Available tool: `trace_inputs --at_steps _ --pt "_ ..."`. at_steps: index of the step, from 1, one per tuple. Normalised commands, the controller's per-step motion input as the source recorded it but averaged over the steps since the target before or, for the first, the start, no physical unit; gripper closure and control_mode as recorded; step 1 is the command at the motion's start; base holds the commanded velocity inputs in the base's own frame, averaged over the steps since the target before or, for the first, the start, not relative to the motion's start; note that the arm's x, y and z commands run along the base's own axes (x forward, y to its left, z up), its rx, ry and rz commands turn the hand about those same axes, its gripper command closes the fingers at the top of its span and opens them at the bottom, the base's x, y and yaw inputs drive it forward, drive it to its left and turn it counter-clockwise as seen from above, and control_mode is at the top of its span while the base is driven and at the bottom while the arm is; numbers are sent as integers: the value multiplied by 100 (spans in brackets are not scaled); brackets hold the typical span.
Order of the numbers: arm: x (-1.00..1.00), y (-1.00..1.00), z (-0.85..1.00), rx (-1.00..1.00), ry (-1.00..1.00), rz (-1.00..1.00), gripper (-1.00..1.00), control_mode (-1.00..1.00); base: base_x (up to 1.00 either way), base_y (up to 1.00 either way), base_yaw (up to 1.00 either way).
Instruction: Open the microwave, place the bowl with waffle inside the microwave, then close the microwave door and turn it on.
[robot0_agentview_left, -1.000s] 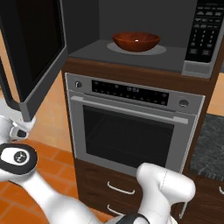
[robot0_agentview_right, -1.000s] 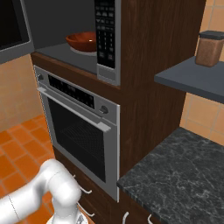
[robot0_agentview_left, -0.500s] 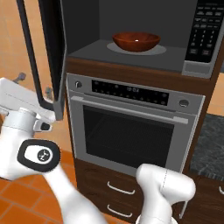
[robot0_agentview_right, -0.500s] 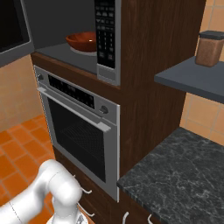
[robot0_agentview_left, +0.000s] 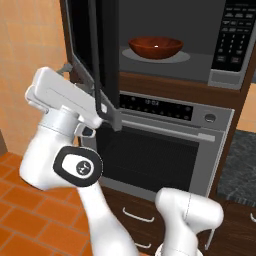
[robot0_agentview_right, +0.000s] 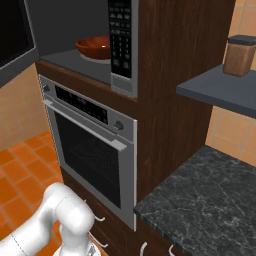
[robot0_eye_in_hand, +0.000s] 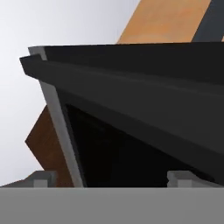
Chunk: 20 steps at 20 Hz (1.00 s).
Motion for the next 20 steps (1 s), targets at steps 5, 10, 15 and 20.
trace_inputs --at_steps 5,10,15,20 --pt "8 -99 37 22 -7 -1 -100 -100 0 0 0" --pt "68 -99 24 22 4 -7 -100 -100 0 0 0" --pt "69 -88 19 19 4 -3 -100 -100 0 0 0" --pt "89 -54 0 12 20 -1 -100 -100 0 0 0"
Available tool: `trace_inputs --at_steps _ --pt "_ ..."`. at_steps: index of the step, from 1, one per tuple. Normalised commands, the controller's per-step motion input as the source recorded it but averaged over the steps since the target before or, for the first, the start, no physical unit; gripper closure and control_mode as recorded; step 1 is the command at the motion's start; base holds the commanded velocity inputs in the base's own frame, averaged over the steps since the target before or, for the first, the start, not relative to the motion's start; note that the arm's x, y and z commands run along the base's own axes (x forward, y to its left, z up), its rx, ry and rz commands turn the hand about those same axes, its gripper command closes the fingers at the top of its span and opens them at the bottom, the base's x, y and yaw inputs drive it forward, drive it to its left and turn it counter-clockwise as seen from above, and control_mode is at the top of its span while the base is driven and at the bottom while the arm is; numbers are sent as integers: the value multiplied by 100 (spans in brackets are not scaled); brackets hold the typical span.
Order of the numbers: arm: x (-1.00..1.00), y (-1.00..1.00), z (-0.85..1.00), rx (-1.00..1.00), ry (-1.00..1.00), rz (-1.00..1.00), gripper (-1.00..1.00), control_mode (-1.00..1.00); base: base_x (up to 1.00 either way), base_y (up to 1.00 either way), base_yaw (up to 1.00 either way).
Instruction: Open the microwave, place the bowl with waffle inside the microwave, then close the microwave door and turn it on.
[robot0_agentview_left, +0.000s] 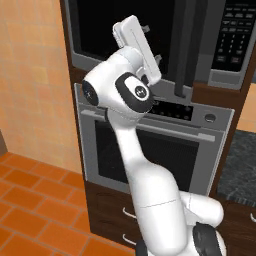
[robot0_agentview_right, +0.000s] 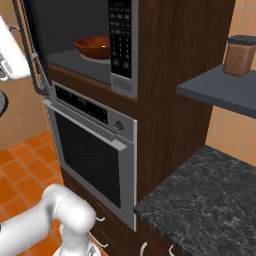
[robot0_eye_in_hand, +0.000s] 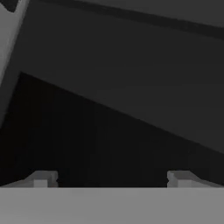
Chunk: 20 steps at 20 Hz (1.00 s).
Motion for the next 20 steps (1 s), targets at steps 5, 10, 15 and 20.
trace_inputs --at_steps 5,10,15,20 --pt "78 -55 -1 13 20 6 -100 -100 0 0 0" --pt "64 -71 -10 14 7 13 -100 -100 0 0 0" --pt "58 -66 -23 12 2 13 -100 -100 0 0 0" --pt "44 -80 -28 13 1 10 -100 -100 0 0 0"
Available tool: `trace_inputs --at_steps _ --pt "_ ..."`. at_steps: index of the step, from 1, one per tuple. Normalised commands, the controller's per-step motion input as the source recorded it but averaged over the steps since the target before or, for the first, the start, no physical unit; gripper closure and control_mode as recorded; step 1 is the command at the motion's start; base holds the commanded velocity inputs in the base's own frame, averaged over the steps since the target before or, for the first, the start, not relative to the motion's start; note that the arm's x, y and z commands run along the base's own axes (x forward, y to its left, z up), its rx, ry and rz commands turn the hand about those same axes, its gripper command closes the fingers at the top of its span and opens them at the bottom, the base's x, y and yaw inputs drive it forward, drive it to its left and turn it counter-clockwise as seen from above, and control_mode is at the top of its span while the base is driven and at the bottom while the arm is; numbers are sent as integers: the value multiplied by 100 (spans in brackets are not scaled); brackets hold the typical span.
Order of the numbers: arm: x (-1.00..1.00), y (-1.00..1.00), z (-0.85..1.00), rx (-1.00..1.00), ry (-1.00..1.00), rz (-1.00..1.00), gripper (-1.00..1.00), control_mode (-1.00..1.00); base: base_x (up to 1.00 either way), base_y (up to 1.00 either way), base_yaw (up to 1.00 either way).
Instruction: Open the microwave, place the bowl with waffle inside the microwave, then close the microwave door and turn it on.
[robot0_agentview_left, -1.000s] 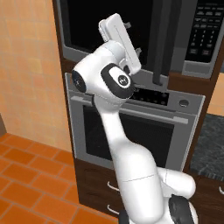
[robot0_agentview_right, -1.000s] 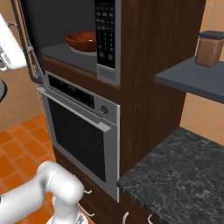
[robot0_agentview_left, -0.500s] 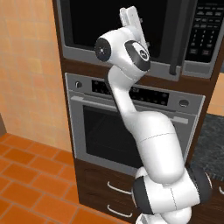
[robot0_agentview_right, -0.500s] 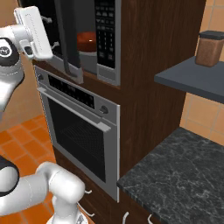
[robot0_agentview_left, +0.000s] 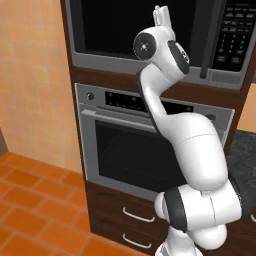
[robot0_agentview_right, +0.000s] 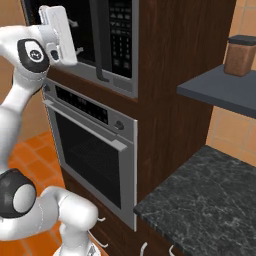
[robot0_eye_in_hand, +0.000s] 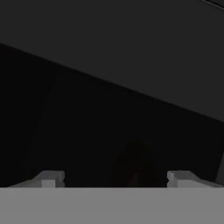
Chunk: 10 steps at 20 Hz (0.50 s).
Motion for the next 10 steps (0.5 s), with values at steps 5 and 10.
trace_inputs --at_steps 5,10 --pt "64 -74 -31 14 6 9 -100 -100 0 0 0" --pt "-75 16 -6 0 0 8 -100 -100 0 0 0"
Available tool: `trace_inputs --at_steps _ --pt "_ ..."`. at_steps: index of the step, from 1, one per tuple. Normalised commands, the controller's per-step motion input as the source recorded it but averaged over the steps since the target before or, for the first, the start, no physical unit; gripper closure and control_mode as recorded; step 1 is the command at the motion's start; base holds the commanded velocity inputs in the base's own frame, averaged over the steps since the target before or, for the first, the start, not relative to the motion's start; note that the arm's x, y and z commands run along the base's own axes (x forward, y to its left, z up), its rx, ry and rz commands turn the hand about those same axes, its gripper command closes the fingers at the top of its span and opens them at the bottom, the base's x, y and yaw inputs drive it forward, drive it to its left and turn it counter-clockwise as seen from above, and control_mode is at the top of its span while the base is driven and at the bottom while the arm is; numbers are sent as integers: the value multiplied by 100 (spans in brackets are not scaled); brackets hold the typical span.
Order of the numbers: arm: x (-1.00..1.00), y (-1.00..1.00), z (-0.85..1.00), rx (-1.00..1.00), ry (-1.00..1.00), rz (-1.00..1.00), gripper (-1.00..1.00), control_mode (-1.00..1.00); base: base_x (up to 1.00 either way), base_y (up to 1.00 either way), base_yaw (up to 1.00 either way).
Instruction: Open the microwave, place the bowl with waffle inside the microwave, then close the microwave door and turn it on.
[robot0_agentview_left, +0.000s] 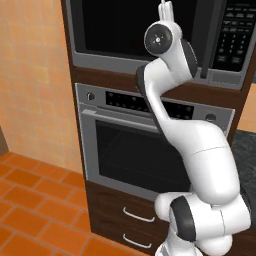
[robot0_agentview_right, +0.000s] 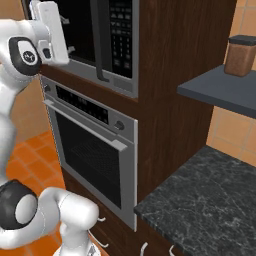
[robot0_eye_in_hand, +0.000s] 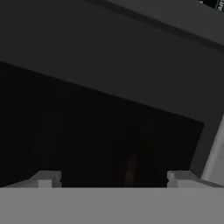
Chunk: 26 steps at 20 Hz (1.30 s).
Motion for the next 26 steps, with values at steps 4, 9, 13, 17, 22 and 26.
trace_inputs --at_steps 4,9,13,17,22,26 --pt "-100 26 9 -4 0 2 -100 -100 0 0 0" --pt "-96 17 2 -16 16 0 100 -100 0 0 0" --pt "-74 0 -5 -18 29 0 100 -100 0 0 0" --pt "-57 0 -4 -27 26 0 100 -100 0 0 0" --pt "-33 -6 -1 -40 32 1 100 -100 0 0 0" --pt "-37 -31 0 -43 31 3 100 -100 0 0 0"
